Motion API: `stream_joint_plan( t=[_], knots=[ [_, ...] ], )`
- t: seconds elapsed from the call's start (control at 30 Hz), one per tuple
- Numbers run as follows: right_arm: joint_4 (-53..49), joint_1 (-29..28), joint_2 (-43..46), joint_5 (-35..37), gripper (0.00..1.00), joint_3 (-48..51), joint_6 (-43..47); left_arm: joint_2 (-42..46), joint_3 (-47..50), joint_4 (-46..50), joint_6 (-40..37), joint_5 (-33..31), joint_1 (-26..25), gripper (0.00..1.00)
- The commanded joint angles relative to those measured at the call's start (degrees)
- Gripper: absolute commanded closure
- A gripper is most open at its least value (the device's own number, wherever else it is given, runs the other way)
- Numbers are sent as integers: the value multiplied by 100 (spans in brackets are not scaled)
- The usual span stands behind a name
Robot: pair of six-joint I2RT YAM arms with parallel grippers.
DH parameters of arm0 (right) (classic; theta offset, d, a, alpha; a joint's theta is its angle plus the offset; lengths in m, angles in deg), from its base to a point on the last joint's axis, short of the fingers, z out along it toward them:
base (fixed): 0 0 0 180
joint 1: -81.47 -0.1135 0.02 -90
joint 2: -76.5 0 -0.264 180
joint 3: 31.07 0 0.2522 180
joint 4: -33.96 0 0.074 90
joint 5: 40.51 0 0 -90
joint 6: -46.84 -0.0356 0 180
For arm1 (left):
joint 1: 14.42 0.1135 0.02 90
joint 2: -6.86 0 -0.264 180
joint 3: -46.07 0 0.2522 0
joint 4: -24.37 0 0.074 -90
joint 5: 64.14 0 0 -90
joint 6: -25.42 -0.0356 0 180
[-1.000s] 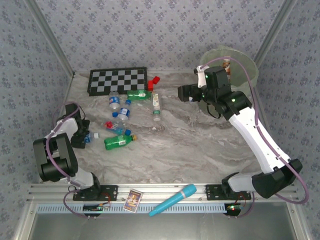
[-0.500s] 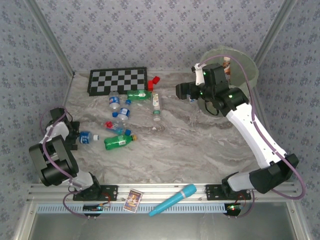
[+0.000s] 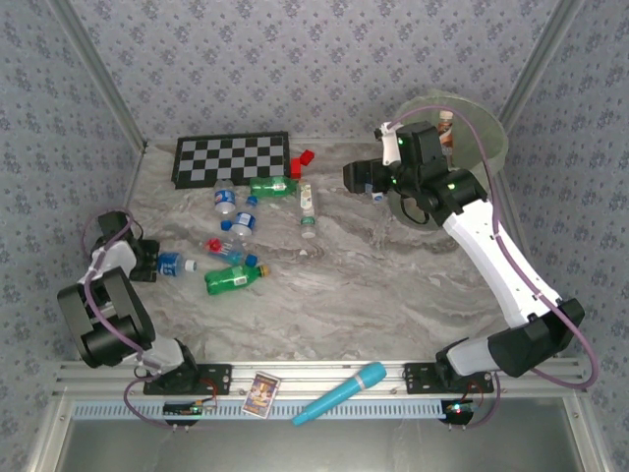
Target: Put the plastic bottles in the bin
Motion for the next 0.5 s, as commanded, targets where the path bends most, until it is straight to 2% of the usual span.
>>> stream_joint_plan(
  t=[0.0, 0.2, 0.47],
  knots=[
    [27, -48, -39, -209, 1, -175, -108, 492, 29, 162, 51, 256, 6, 45],
    [546, -74, -54, -840, 1, -129, -299, 1285, -131, 397, 107, 458, -379, 44],
    [1318, -177, -92, -2104, 0, -44, -656, 1770, -710, 331, 93, 574, -1411, 45]
  ],
)
